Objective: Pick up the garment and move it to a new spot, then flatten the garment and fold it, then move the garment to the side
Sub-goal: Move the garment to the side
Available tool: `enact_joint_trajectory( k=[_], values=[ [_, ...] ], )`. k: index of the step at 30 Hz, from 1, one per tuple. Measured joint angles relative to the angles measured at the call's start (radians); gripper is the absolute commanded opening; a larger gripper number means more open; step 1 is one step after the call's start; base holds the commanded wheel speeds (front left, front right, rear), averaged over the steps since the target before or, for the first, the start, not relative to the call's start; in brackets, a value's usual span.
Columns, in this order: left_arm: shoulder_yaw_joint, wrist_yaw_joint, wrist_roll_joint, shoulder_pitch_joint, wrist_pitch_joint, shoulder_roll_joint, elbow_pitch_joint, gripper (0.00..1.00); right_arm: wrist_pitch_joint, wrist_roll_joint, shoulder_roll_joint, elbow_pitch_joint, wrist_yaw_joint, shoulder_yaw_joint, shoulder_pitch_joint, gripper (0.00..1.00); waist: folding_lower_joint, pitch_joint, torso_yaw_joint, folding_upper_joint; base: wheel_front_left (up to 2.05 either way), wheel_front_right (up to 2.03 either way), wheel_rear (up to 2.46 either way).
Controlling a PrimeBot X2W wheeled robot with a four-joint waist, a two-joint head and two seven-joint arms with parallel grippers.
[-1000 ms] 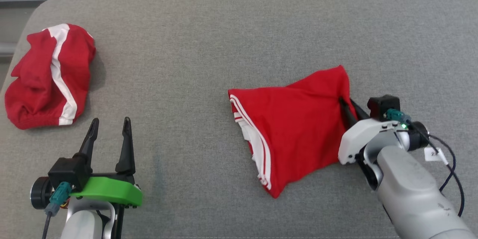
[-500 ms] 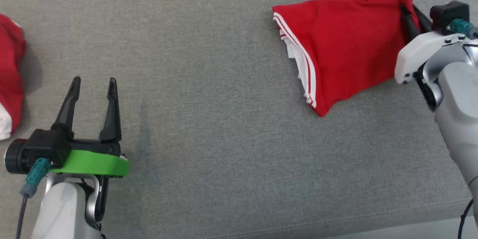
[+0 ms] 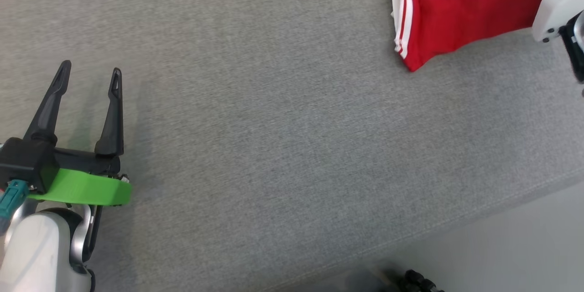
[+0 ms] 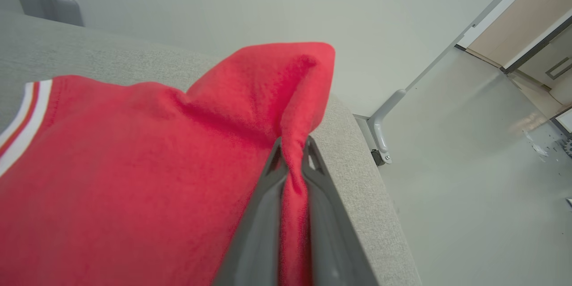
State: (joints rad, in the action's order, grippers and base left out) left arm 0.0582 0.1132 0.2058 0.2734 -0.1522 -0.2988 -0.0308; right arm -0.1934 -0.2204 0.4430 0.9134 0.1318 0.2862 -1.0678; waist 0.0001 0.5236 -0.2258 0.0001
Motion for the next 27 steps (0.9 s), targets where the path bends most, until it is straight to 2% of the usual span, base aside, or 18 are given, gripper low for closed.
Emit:
enact_joint_trajectory(
  k=[8,15,23,24,25,26,27],
  values=[
    [0.000,0.000,0.000,-0.026,0.049,-0.029,-0.094,1.00,0.054,0.006,0.051,0.006,0.000,0.042,-0.092,0.00,0.0000,0.053,-0.049,0.0000,0.00,0.00,0.00],
    [0.006,-0.002,0.000,-0.036,0.063,-0.037,-0.137,1.00,0.086,-0.010,0.105,0.036,0.000,0.040,-0.186,0.00,0.0000,0.077,-0.037,0.0000,0.00,0.00,0.00],
    [0.005,-0.010,0.003,-0.037,0.071,-0.041,-0.171,1.00,0.088,0.000,0.116,0.081,0.000,0.016,-0.216,0.00,0.0000,0.102,-0.025,0.0000,0.00,0.00,0.00],
    [0.005,-0.012,0.004,-0.037,0.071,-0.042,-0.171,1.00,0.085,0.003,0.114,0.089,0.000,0.014,-0.216,0.18,0.0000,0.104,-0.023,0.0000,0.00,0.00,0.00],
    [0.005,-0.012,0.005,-0.037,0.071,-0.042,-0.171,1.00,0.080,0.011,0.113,0.095,0.000,0.014,-0.216,0.69,0.0000,0.106,-0.022,0.0000,0.00,0.00,0.00],
    [0.005,-0.012,0.008,-0.037,0.071,-0.042,-0.171,1.00,0.074,0.015,0.112,0.105,0.000,0.007,-0.218,1.00,0.0000,0.107,-0.020,0.0000,0.00,0.00,0.00],
    [0.006,-0.014,0.012,-0.037,0.070,-0.042,-0.170,1.00,0.069,0.021,0.112,0.112,0.000,-0.001,-0.220,1.00,0.0000,0.108,-0.019,0.0000,0.00,0.00,0.00]
  ],
)
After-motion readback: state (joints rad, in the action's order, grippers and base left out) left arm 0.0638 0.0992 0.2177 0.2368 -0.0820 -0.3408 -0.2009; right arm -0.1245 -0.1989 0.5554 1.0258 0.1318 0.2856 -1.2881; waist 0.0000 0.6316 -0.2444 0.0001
